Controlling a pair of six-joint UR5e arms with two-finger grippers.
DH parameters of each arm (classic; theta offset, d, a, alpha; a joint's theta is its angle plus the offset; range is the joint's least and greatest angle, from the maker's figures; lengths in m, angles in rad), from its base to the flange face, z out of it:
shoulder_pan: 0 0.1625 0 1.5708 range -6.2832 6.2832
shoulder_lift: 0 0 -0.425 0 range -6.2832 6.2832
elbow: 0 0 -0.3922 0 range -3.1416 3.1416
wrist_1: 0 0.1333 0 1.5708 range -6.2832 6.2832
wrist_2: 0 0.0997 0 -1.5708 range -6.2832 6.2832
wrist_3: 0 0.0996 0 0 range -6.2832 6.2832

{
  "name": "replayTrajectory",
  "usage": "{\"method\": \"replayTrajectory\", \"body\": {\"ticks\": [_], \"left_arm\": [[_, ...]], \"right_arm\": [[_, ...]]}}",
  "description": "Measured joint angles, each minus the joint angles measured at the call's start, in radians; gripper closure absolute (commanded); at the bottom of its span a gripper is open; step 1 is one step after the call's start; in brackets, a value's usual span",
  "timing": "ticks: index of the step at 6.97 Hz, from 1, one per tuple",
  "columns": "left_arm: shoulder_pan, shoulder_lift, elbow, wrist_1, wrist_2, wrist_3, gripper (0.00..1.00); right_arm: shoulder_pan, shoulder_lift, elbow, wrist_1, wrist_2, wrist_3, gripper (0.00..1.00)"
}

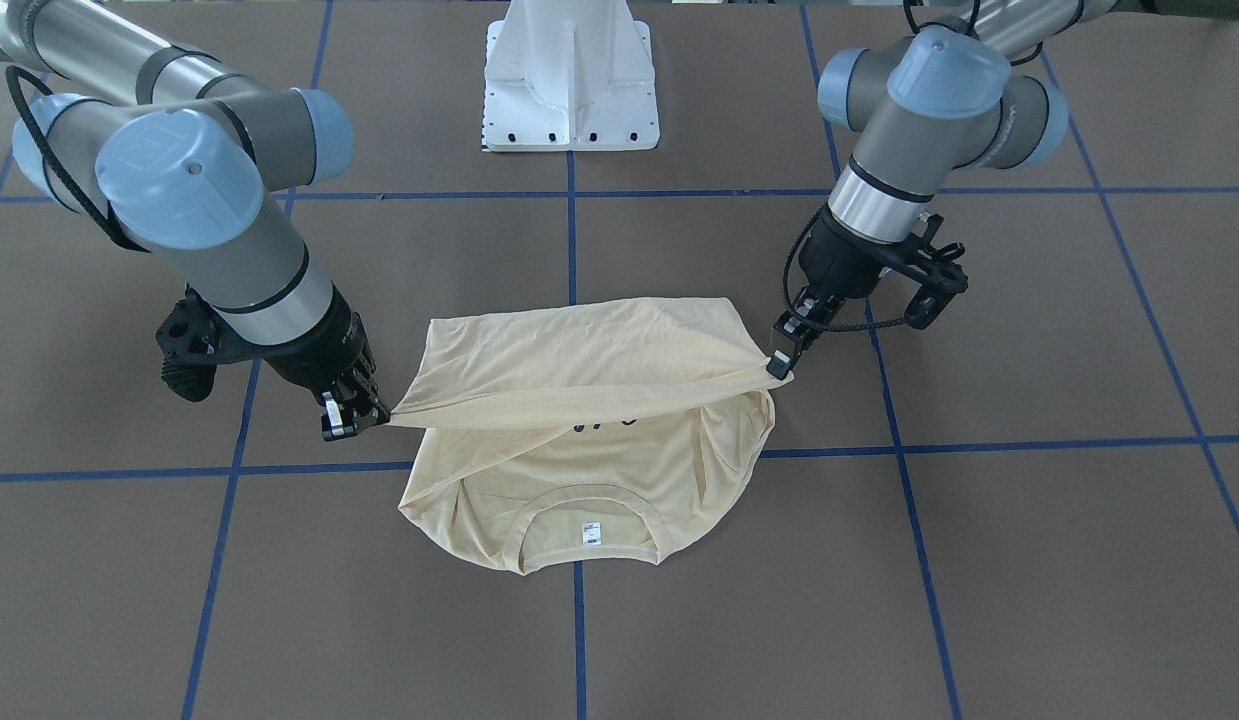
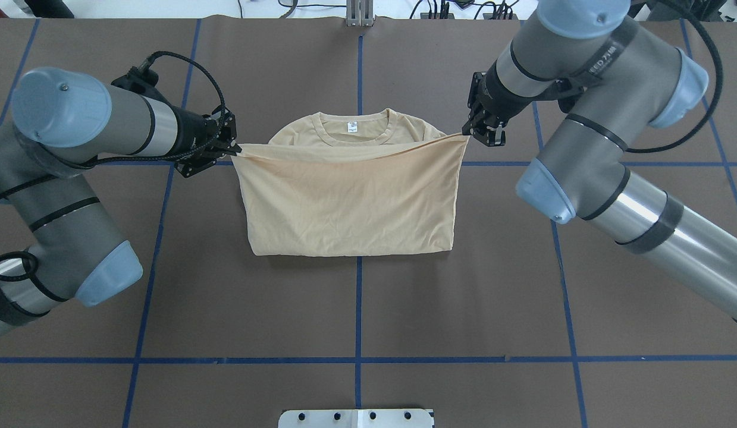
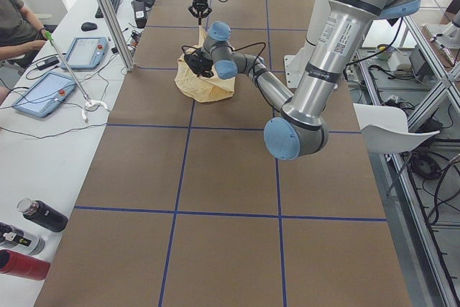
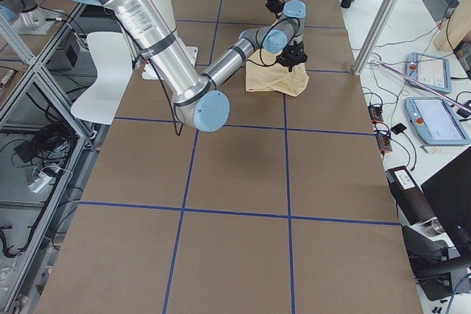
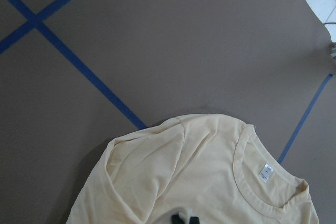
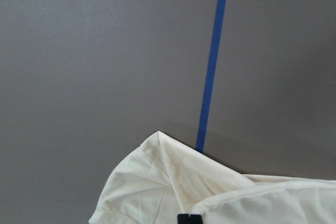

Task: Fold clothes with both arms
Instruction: 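Lift both hem corners and carry them toward the collar with both grippers, then lay the hem down past the collar and open both grippers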

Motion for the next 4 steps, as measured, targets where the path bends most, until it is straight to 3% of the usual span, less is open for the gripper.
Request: {"method": "replayTrajectory", "body": {"ticks": [2,4], "left_arm": [[-0.021,-0.027,0.14,-0.125,0.001,0.017,1.0],[-0.024,-0.064,0.252,-0.205,0.003,0.021,1.0]], "right_arm": [[0.016,0.105,-0.181,0.018,-0.02,-0.06,1.0],[0.003,0.14,-0.297,0.086,-0.058,-0.079,1.0]]}}
